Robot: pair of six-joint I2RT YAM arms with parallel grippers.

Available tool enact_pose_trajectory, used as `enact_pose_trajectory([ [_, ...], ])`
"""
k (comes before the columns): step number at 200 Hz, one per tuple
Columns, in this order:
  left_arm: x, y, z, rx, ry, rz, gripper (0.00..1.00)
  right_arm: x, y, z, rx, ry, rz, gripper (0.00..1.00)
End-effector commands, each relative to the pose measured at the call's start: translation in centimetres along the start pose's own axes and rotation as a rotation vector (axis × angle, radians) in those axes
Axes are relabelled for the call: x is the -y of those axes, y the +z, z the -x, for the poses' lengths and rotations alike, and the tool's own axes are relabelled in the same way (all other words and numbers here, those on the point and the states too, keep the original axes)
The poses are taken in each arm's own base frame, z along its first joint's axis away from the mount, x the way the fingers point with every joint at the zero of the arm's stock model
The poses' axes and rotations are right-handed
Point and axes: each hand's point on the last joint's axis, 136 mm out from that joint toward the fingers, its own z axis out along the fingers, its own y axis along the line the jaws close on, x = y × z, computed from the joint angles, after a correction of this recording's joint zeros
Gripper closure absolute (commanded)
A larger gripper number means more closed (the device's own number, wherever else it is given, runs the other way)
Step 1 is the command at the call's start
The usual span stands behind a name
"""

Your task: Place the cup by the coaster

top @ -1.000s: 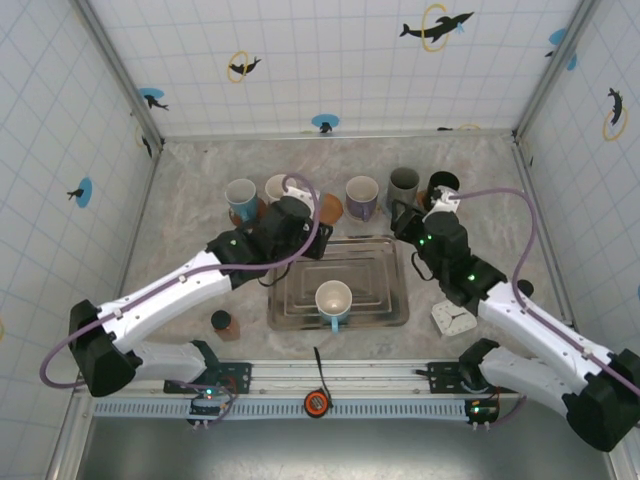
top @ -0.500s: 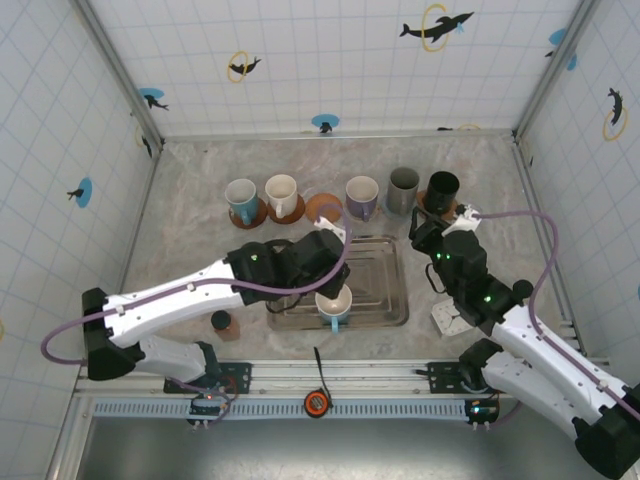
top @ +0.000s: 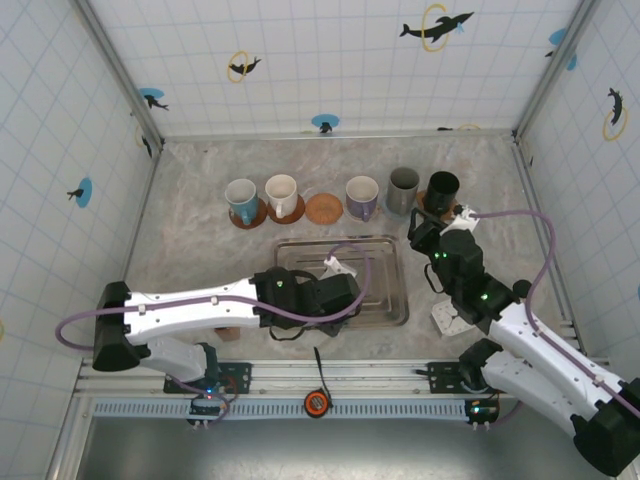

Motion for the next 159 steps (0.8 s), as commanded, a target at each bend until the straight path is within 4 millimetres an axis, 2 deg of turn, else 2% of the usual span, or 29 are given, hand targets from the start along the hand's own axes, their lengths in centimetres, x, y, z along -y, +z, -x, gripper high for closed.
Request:
enact_pose_trajectory([
  [1, -0.9, 0.4, -1.9, -0.059, -0.028, 0.044, 0.56, 0.1, 0.3, 0.2, 0.025, 0.017, -0.002, 0.46],
  [87, 0.5, 1.9, -3.5, -0.083, -0.030, -0.032, 0.52, 0.1, 1.1, -0.3, 0.007, 0.008, -0.009, 0.46],
  [159, 1.2, 2.8, -3.3, -0.065, -0.030, -0.064, 0.48, -0.1, 1.6, -0.8, -0.014, 0.005, -0.007, 0.46],
])
